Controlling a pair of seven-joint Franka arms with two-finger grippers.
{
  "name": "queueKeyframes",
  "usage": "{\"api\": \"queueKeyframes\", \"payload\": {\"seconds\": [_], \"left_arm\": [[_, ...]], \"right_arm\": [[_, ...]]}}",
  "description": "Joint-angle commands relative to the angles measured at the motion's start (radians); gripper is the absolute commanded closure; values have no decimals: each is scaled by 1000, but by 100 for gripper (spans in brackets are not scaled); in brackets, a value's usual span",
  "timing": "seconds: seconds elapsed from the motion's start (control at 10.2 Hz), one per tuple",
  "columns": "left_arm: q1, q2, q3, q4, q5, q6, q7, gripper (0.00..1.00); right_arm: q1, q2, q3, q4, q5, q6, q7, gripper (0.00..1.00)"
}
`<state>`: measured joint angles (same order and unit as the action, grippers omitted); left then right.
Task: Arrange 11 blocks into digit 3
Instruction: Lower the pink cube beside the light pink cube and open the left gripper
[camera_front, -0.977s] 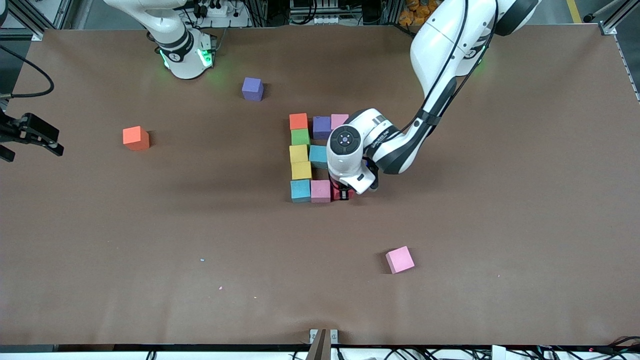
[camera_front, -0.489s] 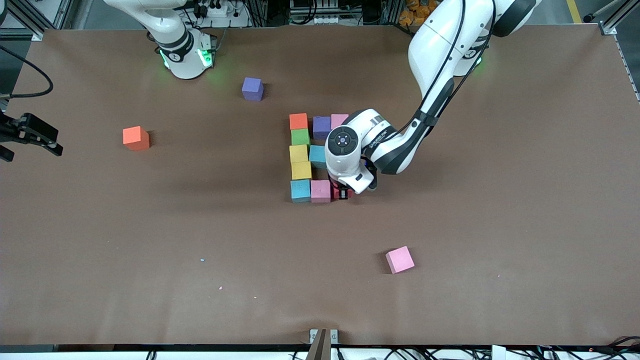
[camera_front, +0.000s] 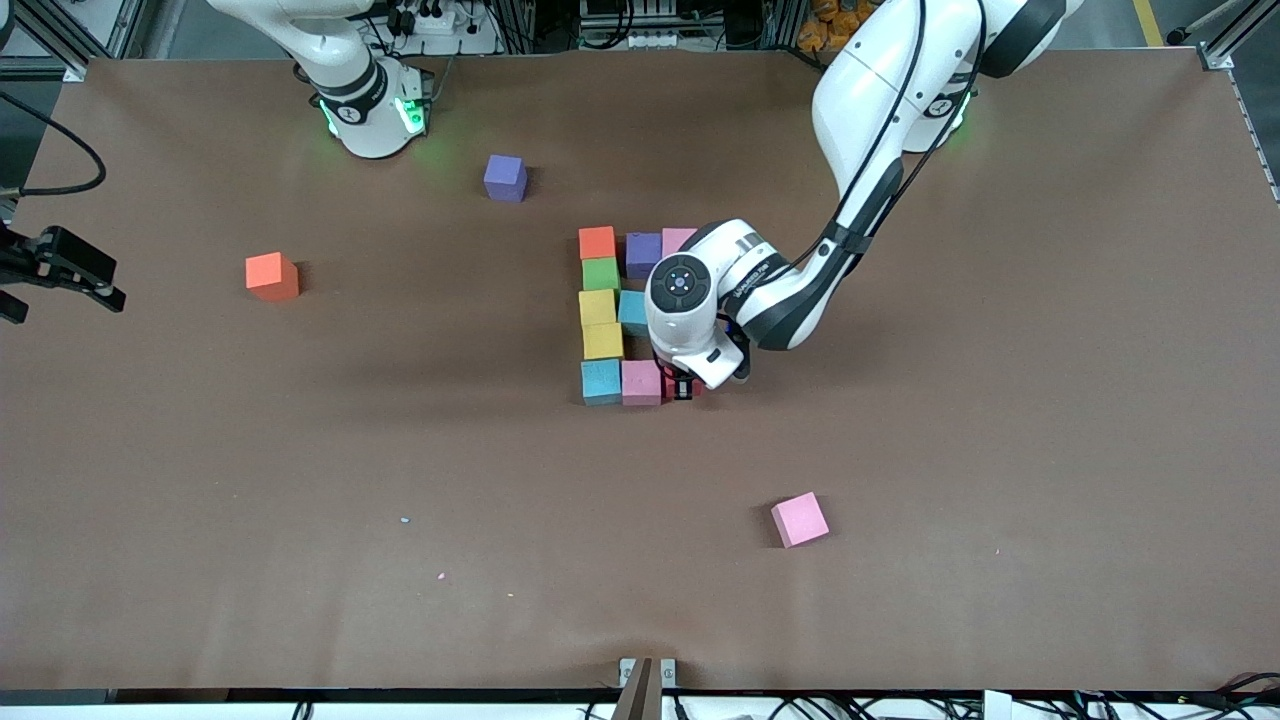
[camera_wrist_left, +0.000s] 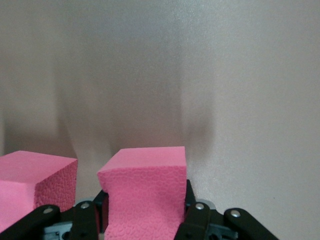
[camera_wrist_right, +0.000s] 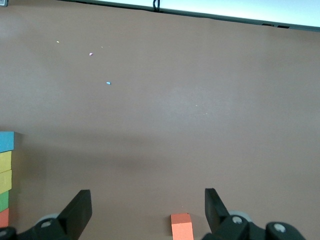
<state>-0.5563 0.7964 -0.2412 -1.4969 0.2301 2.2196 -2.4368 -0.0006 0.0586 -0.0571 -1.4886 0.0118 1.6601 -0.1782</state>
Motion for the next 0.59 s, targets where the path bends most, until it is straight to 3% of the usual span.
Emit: {"api": "queueKeyframes", "payload": {"seconds": [0.0,0.29,0.39,0.49], "left_arm": [[-27,44,17,49,-2,2,2,73],[-28,58,17,66,-2,2,1,70],[-28,58,17,66,0,2,2,59],[-28,60,17,66,0,2,2,40]], "right_arm": [[-12,6,10,18,-3,-14,16,0],[-12,6,10,18,-3,-16,16,0],[-12,6,10,18,-3,-16,16,0],[-12,6,10,18,-3,-16,16,0]]}}
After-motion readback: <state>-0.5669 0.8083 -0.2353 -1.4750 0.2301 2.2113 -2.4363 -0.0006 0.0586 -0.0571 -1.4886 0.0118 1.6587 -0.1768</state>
